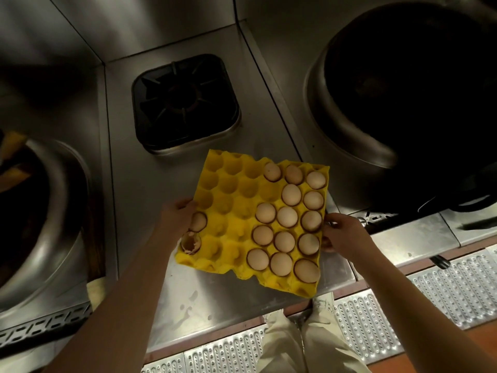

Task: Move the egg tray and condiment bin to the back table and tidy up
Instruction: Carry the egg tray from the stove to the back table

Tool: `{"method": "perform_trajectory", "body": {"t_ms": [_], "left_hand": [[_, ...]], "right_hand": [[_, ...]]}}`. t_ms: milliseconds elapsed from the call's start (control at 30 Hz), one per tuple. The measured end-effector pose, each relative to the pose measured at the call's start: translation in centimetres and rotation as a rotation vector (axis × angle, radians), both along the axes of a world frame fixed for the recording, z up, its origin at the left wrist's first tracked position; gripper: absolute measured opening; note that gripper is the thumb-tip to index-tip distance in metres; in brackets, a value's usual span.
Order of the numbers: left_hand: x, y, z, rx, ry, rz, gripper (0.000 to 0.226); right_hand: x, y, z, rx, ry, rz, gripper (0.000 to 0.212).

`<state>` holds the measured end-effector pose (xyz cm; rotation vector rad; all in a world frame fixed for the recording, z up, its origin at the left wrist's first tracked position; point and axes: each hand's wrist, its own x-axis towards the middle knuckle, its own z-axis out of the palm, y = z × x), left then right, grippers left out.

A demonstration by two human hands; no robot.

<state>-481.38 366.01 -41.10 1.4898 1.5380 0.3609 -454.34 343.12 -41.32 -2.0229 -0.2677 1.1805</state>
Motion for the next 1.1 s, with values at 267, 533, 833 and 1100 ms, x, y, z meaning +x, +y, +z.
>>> {"method": "perform_trajectory", "body": {"t_ms": [267, 533, 833, 1100], "left_hand": [[-0.6, 0.9, -0.9, -0.069, 0.014, 0.049, 0.011], [-2.0, 1.2, -2.6, -0.107, 0.049, 0.018, 0.009], [-1.7, 1.0, -2.3, -0.063, 0.059, -0.06, 0.011], [-2.2, -0.6, -0.8, 0.007, 0.135, -0.077, 0.018]], "right_hand": [[-0.1, -0.3, -0.1, 0.047, 0.01, -0.045, 0.022], [-0.2, 0.1, 0.4, 0.097, -0.112, -0.027, 0.03], [-0.3, -0.5, 0.4, 0.119, -0.102, -0.011, 0.035], [-0.4, 0.1, 1.3, 0.167, -0.153, -0.035, 0.046]]}}
